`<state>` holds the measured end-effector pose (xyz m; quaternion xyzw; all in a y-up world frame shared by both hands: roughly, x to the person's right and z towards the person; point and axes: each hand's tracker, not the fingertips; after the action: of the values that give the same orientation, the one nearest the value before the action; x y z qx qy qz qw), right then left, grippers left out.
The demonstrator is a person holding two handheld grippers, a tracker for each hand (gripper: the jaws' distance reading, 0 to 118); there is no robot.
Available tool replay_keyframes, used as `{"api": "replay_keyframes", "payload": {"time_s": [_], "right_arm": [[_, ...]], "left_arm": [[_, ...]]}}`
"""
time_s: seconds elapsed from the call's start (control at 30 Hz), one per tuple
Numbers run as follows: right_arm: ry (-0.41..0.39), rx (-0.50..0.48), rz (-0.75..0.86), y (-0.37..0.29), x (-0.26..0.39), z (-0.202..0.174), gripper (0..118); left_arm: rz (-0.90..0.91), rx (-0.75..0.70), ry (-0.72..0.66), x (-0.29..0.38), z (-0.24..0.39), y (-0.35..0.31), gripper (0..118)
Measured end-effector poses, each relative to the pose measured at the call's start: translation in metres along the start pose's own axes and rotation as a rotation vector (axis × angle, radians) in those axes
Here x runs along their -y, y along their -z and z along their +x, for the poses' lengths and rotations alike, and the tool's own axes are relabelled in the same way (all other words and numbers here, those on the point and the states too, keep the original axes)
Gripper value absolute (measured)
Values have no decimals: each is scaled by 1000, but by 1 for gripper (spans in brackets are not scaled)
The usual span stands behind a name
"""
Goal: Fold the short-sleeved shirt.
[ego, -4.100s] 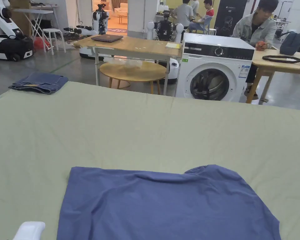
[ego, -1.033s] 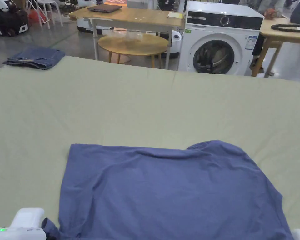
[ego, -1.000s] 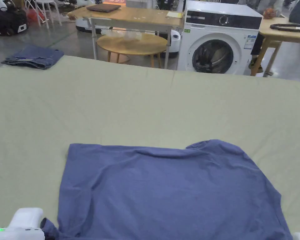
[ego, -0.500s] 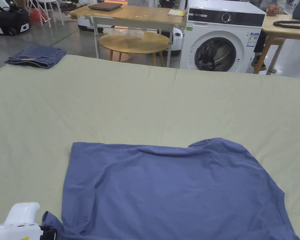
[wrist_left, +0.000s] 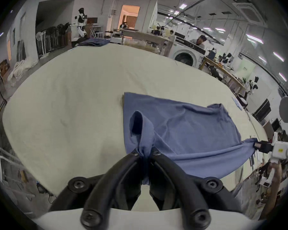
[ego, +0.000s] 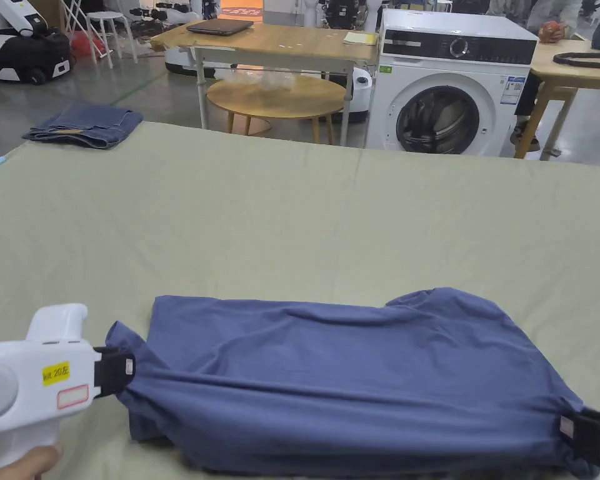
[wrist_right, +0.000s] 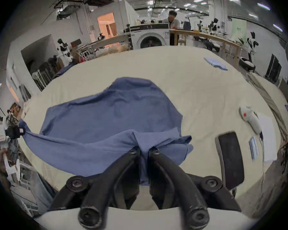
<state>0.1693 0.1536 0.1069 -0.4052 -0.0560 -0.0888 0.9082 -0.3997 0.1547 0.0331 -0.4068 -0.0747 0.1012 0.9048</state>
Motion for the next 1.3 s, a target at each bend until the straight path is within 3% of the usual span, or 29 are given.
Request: {"api": "replay_keyframes", "payload": {"time_s": [0.47, 0.57, 0.63, 0.7, 0.77, 0.87, 0.93, 0.97, 1.0, 1.03, 1.07, 1.1, 1.13, 1.3], "right_arm": [[-80, 52, -62, 112, -39, -16, 9], [-104, 81, -44, 115, -39, -19, 19], [-95, 95, -15, 109, -39, -20, 34], [-53, 80, 47, 97, -39, -21, 59], [-30, 57, 122, 82, -37, -24, 62], [-23, 46, 237, 59, -29, -39, 61], [-14, 57, 300, 47, -20, -49, 59], [-17, 57, 336, 40, -16, -55, 51], [-25, 66, 373, 34, -11, -61, 28], [-31, 62, 399, 32, -8, -65, 13], [-37, 74, 421, 28, -5, -70, 7], [-41, 77, 445, 23, -1, -75, 1], [-41, 73, 460, 20, 1, -78, 0], [-45, 79, 507, 8, 10, -88, 0]], "left_arm": [[-146, -40, -46, -36, -8, 106, 1], [-163, -38, -69, -38, -12, 111, 3], [-155, -44, -84, -36, -11, 105, 18], [-127, -45, -90, -35, -10, 94, 34], [-90, -41, -68, -31, -3, 81, 56], [2, -13, -18, -22, 13, 61, 58], [63, 3, 20, -15, 22, 52, 57], [98, 1, 33, -10, 28, 47, 57], [139, 2, 60, -5, 35, 41, 55], [168, -6, 85, 0, 40, 36, 48], [206, -19, 115, 5, 42, 38, 34], [237, -27, 143, 10, 48, 34, 9], [251, -49, 157, 13, 53, 31, 0], [308, -57, 146, 26, 61, 15, 0]]}}
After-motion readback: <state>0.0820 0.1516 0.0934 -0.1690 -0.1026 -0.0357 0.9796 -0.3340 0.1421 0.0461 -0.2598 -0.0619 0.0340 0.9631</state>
